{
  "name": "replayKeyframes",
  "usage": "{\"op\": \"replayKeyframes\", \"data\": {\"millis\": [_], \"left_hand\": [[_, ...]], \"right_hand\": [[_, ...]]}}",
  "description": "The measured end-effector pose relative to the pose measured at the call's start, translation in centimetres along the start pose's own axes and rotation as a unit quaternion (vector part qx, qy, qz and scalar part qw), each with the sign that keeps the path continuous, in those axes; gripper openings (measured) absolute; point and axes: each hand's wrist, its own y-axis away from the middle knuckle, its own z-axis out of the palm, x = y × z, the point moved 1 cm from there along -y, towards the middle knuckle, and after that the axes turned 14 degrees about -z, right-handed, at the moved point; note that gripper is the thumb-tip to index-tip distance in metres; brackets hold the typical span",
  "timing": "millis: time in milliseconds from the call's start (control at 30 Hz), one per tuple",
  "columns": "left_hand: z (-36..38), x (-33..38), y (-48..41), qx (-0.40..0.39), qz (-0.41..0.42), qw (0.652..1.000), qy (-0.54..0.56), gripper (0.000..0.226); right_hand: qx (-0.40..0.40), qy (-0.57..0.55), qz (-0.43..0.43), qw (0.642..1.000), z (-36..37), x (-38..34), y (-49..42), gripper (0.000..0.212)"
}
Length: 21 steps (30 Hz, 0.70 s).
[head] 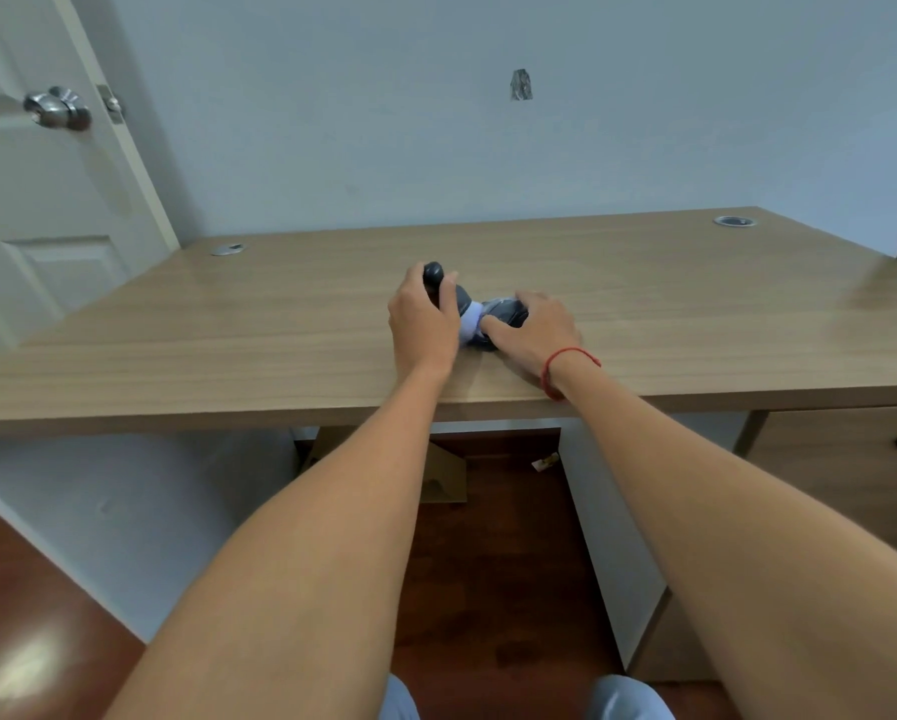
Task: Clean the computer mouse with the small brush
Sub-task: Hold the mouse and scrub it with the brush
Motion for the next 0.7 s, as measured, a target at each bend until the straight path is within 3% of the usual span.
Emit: {"op": "replayKeyframes", "data": {"millis": [133, 233, 333, 433, 633, 700], "left_hand": [[-0.2, -0.2, -0.1, 0.032, -0.016, 0.999, -0.025, 0.018], [-0.2, 0.6, 0.2, 0.012, 0.032, 0.999, 0.032, 0.02], [0.2, 0.4, 0.2, -0.012, 0.055, 0.998, -0.001, 0.017], [0.1, -0.4, -0.3, 0.006, 0.016, 0.999, -0.045, 0.014], [0.0, 0.5, 0.4, -0.005, 0.076, 0.997, 0.032, 0.018], [0.1, 0.3, 0.2, -0.015, 0.084, 0.996, 0.008, 0.015]], "right_hand": [[-0.038, 0.056, -0.003, 0.998, 0.3, -0.1, 0.1, 0.108], [-0.03, 0.057, -0.012, 0.998, 0.5, 0.0, 0.0, 0.116], [-0.03, 0.03, -0.011, 0.999, 0.4, 0.1, 0.0, 0.118], [-0.04, 0.017, -0.012, 0.999, 0.4, -0.1, 0.3, 0.118], [-0.033, 0.015, -0.009, 0.999, 0.5, -0.1, 0.1, 0.104], [-0.04, 0.0, -0.015, 0.999, 0.4, 0.1, 0.0, 0.103]]}}
